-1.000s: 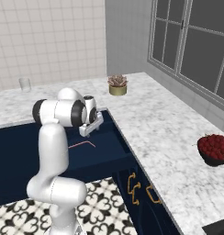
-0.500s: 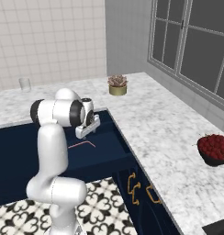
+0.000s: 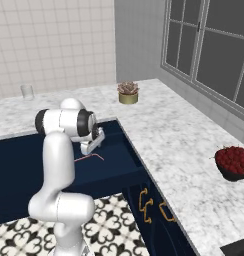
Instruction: Take a straw from the drawer in front and place it inside the glass cup on the dining counter.
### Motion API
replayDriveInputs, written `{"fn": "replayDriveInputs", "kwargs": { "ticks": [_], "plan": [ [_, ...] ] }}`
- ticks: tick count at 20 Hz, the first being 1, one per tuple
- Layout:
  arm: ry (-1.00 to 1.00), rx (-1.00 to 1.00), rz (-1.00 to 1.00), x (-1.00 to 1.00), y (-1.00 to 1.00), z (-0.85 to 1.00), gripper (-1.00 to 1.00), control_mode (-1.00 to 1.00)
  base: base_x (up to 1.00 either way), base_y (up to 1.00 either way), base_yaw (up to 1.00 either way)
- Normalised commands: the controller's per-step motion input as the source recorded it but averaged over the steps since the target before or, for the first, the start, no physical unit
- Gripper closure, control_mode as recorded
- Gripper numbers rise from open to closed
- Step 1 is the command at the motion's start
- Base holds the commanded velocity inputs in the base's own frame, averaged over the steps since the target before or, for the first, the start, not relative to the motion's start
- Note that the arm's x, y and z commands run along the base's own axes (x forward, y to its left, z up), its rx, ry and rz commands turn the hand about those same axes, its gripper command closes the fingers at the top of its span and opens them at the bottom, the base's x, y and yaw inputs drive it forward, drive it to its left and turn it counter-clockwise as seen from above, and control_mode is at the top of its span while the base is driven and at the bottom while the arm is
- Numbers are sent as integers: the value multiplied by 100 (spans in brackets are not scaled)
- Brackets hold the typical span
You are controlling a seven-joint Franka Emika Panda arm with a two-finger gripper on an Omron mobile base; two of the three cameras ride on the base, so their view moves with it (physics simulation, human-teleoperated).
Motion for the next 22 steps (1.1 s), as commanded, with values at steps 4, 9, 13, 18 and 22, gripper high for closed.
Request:
{"fn": "replayDriveInputs", "kwargs": {
  "ticks": [4, 9, 13, 18, 22],
  "plan": [
    [0, -5, -20, 1, 68, -29, -100, -100, 0, 0, 0],
    [0, -1, -21, 13, 62, -43, -100, -100, 0, 0, 0],
    [-2, 0, -21, 28, 44, -39, -100, -100, 0, 0, 0],
    [0, 0, -21, 31, 33, -24, -100, -100, 0, 0, 0],
    [0, 0, -19, 13, 23, -32, -100, -100, 0, 0, 0]
  ]
}}
